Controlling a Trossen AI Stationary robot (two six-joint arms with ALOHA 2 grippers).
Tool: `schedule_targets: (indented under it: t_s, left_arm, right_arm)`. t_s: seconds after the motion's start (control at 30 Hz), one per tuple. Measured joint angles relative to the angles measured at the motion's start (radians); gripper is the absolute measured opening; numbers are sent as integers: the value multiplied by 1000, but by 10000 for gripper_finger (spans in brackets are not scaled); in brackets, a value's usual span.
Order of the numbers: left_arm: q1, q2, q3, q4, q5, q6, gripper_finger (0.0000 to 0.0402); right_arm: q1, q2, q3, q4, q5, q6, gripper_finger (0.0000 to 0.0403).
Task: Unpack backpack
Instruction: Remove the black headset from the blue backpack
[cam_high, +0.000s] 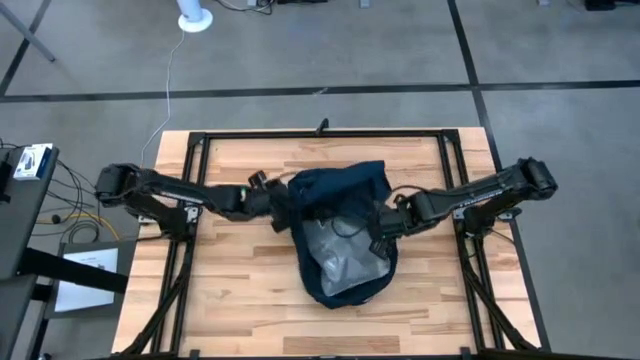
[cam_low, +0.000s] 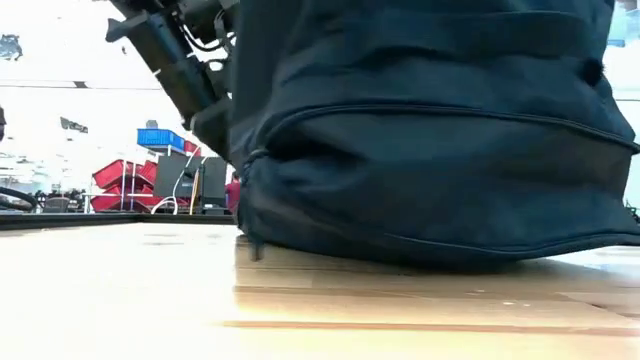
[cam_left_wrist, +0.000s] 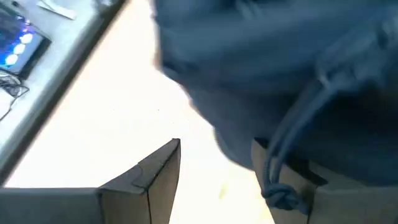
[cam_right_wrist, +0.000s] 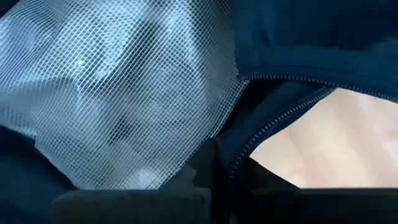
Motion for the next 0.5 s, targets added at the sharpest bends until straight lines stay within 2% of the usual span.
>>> schedule_targets:
  t_s: [0.1, 0.23, 0.4, 0.5]
  left_arm:
    - [22, -83, 0, -18, -1, -3, 185]
    - [-10, -194, 0, -42, 21, -80, 185]
    - [-119, -311, 0, -30, 139, -232, 185]
    - [-222, -331, 0, 23, 177, -325, 185]
  right_arm:
    - [33, 0, 0, -8, 40, 37, 0]
    - [67, -15, 5, -133, 96, 56, 17]
    - [74, -42, 99, -373, 99, 44, 71]
    - [72, -64, 162, -468, 106, 43, 103]
